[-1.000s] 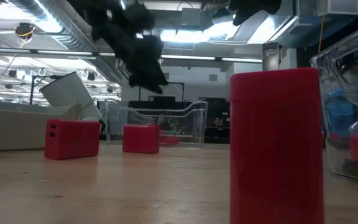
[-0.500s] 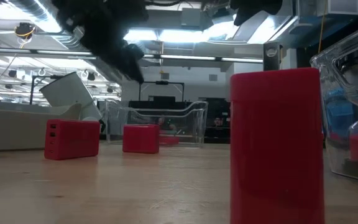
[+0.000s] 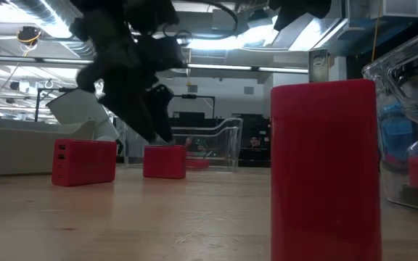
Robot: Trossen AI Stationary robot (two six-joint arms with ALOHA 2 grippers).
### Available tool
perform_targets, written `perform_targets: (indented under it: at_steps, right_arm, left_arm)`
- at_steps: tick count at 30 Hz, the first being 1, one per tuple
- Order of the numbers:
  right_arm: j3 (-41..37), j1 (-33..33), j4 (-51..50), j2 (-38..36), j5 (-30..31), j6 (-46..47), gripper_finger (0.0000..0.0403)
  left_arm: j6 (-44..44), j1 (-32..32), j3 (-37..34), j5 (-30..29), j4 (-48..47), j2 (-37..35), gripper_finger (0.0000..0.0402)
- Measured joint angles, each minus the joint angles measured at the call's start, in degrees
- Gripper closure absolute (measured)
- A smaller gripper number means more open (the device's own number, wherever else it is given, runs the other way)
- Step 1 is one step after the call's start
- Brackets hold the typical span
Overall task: Pick & Place Office items
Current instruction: Put the top orange charger adapter into the gray bin
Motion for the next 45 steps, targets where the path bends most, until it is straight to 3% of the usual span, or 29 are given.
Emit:
perform_targets:
  at_steps: [15,20,28,33,39,45]
  right_arm:
    - [0.00,0.02,-0.03,0.00,-0.17,-0.01,0.0127]
    - [0.00,0.00,-0.04,0.00,-0.14,-0.02,0.0127]
    - [0.00,0.00,-0.04,0.00,0.01,-0.02,0.0127]
    - [0.00,0.02,-0.07,0.00,0.03,-0.02,0.0127]
    - [0.00,0.02,-0.06,0.00,0.03,-0.02,0.0127]
    - [0.00,0.01,-0.27,0.00,0.03,-0.02,0.0127]
  left_arm:
    - [-0.59,0.82,0.02,-1.07,3.03,6.76,0.0115]
    - [-2.67,0.82,0.02,-1.06,3.04,6.77,0.0164]
    - [-7.06,0.82,0.02,-0.99,2.38,6.77,0.0276]
    - [-12.01,1.09,0.89,-0.92,0.68,6.53,0.0286]
    - [-17.53,1.04,1.75,-1.89,-2.00,1.52,0.0286]
    - [-23.31,-1.24,1.75,-5.21,-9.95,-10.00,0.0286]
